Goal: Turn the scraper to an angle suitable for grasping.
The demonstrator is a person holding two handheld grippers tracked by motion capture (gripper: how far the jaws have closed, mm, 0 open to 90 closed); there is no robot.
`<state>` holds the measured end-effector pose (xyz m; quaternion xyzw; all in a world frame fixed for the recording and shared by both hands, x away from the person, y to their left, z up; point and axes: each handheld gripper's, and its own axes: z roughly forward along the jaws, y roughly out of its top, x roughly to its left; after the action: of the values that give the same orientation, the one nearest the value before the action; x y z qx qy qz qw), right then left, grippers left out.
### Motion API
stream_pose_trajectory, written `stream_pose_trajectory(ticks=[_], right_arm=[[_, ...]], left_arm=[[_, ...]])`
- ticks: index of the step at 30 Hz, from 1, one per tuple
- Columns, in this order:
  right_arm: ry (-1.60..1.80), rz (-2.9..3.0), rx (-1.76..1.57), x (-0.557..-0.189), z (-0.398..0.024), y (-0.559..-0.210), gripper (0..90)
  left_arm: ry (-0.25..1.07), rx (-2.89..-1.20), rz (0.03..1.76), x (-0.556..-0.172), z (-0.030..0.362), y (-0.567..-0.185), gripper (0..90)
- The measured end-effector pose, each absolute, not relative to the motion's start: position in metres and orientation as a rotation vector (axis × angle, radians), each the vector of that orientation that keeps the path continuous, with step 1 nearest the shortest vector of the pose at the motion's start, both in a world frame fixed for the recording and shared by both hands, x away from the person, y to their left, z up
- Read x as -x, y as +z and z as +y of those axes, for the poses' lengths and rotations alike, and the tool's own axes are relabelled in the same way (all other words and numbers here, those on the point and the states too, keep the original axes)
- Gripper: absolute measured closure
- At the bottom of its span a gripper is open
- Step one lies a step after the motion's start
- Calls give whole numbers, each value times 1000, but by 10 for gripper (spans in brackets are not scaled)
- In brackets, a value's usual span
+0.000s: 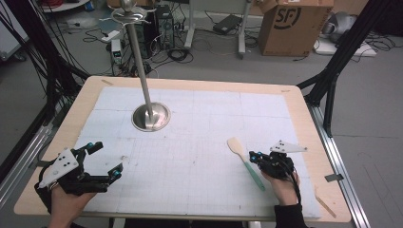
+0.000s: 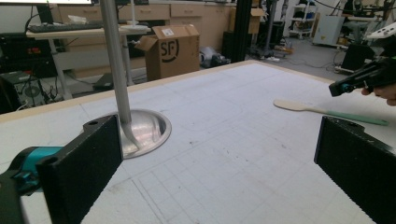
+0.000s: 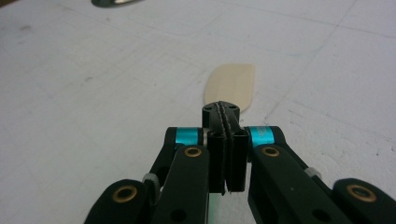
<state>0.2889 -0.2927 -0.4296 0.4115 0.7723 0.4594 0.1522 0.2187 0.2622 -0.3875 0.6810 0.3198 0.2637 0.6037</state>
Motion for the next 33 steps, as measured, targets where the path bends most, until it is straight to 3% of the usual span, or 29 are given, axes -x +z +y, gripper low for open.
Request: stream_pose_trajectory(ticks=[22,33], right_arm=[[1107,2311,-1239,-331,-273,-440,898],[1059,2344,-1223,-331,-268,-444,898]], left_arm=[[606,-1581,744,-222,259,-392,17],[608,-1580,747,-222,260,-392,17]])
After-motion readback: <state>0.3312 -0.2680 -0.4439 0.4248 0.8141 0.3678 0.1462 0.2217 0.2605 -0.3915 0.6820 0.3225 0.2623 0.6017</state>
